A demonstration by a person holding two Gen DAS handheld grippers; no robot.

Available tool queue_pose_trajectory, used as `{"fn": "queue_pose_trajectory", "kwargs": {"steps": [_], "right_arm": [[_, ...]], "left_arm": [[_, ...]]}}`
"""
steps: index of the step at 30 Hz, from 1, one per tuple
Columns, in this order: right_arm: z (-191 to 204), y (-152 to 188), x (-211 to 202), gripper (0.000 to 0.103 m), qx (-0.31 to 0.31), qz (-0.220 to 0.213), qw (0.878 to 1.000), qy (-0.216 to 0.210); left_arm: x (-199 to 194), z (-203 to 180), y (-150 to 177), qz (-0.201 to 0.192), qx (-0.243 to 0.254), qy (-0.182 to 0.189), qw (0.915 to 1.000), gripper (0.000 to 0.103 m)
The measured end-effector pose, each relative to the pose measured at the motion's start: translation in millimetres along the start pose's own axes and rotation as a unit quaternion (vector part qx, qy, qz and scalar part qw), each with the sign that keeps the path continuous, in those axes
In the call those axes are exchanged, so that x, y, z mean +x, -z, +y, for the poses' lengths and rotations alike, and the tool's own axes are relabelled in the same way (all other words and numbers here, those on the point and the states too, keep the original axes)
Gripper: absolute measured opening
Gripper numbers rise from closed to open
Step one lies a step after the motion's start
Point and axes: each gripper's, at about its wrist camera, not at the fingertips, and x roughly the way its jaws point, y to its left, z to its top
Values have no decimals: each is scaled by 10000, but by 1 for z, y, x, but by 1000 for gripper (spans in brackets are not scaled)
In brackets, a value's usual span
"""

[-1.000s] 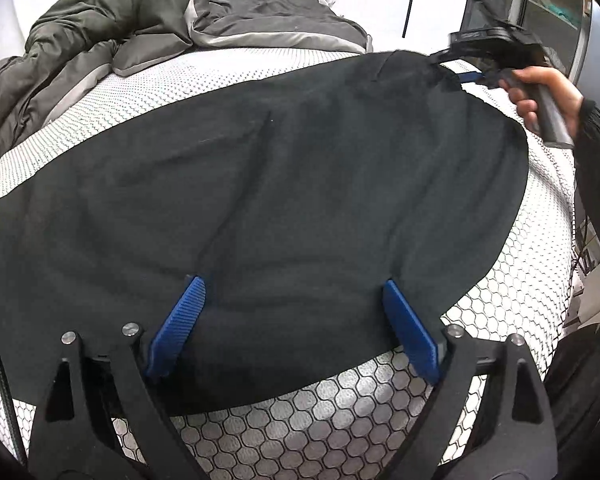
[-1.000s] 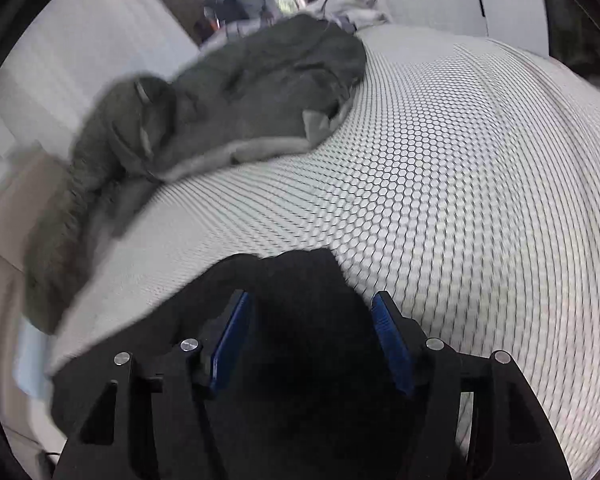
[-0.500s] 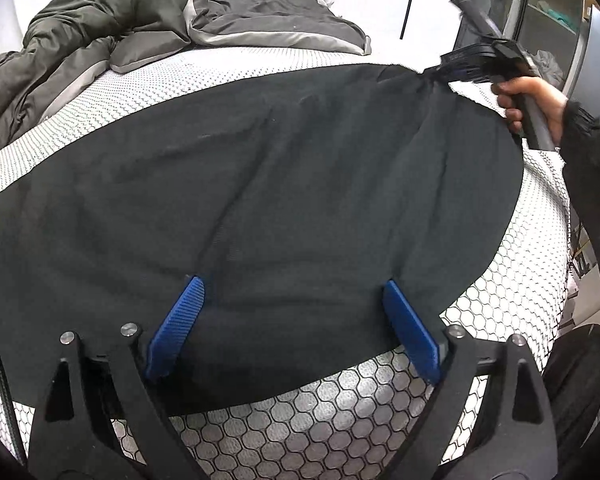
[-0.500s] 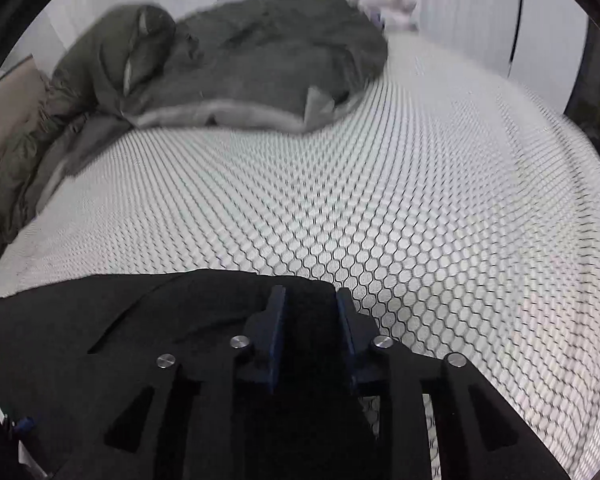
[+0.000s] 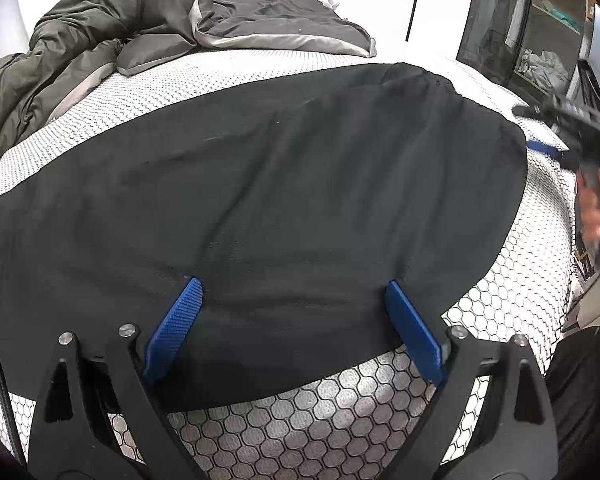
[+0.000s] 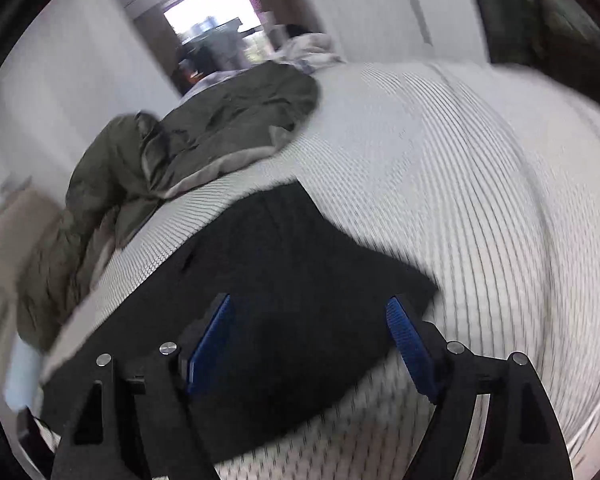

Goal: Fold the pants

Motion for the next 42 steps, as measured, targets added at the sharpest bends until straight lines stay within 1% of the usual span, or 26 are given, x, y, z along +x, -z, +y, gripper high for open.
{"fn": "queue_pose_trajectory", "kwargs": {"steps": [2, 5, 6, 8, 10, 12, 13, 14, 16, 18, 19, 21, 22, 23, 24, 25, 26, 27, 28, 29, 31, 32, 33, 37, 40, 42], "right_arm": [[1, 14, 2, 80, -51, 159, 9998, -129], [7, 28, 5, 80, -258, 200, 9994, 112], [5, 29, 9, 80, -197, 234, 9994, 138], [-6, 27, 21, 77, 155, 398, 9990, -101], [-18, 24, 20, 53, 531, 302, 9977, -293], [-33, 23, 20, 51, 981, 292, 9935, -495], [-42, 23, 21, 46, 1291, 260, 9886, -725], [-48, 21, 24, 42, 1424, 243, 9863, -798], [-51, 20, 26, 21, 1413, 212, 9871, -722], [-48, 20, 22, 12, 1331, 131, 9885, -713], [-47, 20, 17, 10, 1296, 56, 9886, -761], [-38, 21, 2, 10, 999, -183, 9922, -728], [-35, 22, 1, 10, 866, -191, 9943, -596], [-40, 25, 9, 10, 910, 16, 9950, -410], [-47, 28, 18, 11, 1068, 252, 9933, -362], [-55, 28, 28, 11, 1213, 458, 9907, -408], [-60, 27, 26, 13, 1333, 443, 9886, -548], [-62, 25, 19, 21, 1425, 335, 9868, -694], [-63, 26, 10, 32, 1477, 228, 9858, -770], [-65, 26, 6, 36, 1503, 188, 9850, -825], [-69, 33, 0, 38, 1656, 194, 9789, -1180], [-70, 37, 1, 38, 1747, 267, 9740, -1421], [-71, 38, 3, 38, 1807, 324, 9709, -1540], [-79, 38, 15, 39, 2043, 553, 9624, -1703], [-70, 26, 29, 39, 1946, 594, 9636, -1733], [-65, 17, 40, 39, 1835, 519, 9654, -1778]], "left_arm": [[0, 1, 1, -12, -14, 4, 10000, 93], [-1, 2, 1, -21, -30, -1, 10000, 94], [-1, 2, 1, -23, -26, -9, 10000, 94], [-1, 2, 1, -25, -27, -19, 10000, 94], [-1, 4, 1, -24, -24, -9, 10000, 95], [-1, 4, 1, -27, -20, -2, 10000, 95], [-1, 5, 1, -29, -22, 1, 10000, 95], [-1, 5, 1, -34, -25, 5, 10000, 95], [-1, 6, 1, -37, -24, 12, 10000, 95], [-1, 6, 1, -35, -29, 16, 10000, 95], [-1, 6, 1, -34, -32, 15, 10000, 95], [-1, 6, 1, -36, -29, 17, 10000, 95], [-1, 6, 1, -37, -22, 11, 10000, 95], [-1, 6, 1, -33, -13, 5, 10000, 95], [-1, 7, 1, -31, -10, 3, 10000, 95], [-1, 7, 1, -30, -11, 7, 10000, 95], [0, 7, 1, -27, -14, 11, 10000, 95], [0, 8, 1, -26, -21, 16, 10000, 95], [-1, 8, 1, -35, -31, 20, 10000, 95], [-1, 8, 0, -42, -39, 25, 10000, 95], [-3, 9, 0, -57, -71, 43, 9999, 95], [-4, 10, -1, -70, -107, 73, 9999, 95], [-6, 12, -1, -82, -150, 117, 9998, 95], [-18, 26, -6, -218, -465, 304, 9982, 95], [-26, 37, -9, -309, -663, 292, 9969, 95], [-29, 47, -10, -353, -812, 235, 9958, 95]]}}
